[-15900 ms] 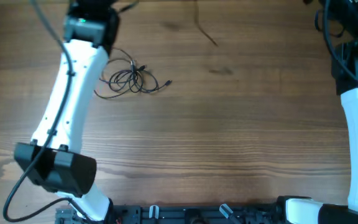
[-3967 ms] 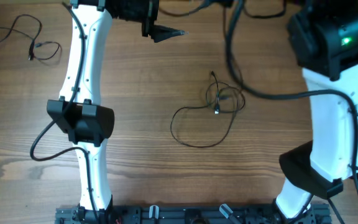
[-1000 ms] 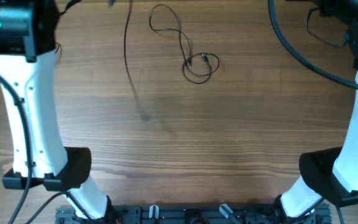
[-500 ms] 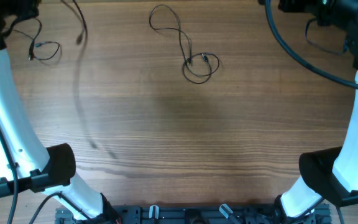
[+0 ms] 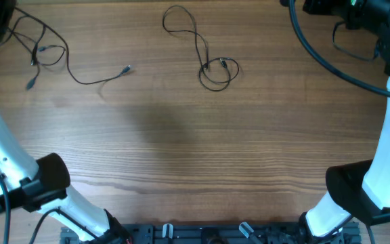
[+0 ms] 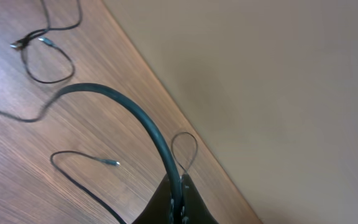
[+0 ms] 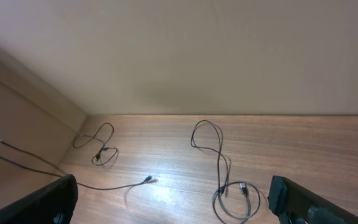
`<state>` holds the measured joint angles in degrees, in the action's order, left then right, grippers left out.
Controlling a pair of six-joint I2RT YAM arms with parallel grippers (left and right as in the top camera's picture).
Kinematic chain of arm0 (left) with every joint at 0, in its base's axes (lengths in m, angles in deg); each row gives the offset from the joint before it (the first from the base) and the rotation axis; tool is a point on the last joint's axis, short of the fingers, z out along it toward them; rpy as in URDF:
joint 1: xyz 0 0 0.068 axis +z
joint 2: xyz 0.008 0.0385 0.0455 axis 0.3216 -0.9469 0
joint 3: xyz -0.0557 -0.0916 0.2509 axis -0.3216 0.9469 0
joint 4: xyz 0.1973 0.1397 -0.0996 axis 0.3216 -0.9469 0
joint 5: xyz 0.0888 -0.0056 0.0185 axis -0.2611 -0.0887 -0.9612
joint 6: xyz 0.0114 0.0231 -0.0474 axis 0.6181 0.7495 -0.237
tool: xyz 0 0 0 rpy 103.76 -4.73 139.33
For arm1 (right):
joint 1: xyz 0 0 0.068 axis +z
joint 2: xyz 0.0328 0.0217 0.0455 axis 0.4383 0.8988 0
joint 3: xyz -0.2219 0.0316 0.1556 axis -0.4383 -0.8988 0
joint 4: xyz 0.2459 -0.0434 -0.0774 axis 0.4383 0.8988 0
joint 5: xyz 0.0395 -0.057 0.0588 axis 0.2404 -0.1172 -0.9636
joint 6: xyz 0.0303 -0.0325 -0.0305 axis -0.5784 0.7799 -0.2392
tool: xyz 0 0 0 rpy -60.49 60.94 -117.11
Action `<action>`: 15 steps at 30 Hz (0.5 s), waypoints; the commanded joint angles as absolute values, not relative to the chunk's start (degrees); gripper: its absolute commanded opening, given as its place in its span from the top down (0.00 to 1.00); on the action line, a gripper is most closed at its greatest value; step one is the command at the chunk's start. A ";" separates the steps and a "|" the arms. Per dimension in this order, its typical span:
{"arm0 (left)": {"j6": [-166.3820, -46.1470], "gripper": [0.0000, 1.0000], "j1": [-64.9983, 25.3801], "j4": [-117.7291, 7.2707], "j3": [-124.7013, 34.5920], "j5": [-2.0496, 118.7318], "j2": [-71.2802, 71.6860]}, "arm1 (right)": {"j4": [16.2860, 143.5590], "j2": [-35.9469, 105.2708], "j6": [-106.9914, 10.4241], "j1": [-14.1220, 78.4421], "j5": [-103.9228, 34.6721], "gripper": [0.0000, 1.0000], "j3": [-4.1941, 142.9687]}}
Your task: Untangle cables
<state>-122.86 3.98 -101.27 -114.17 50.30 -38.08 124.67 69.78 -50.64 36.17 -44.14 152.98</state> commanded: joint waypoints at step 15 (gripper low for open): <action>-127.91 0.96 20.20 -102.45 -114.32 48.88 -50.34 | 125.05 71.44 -51.08 36.15 -44.89 0.00 152.89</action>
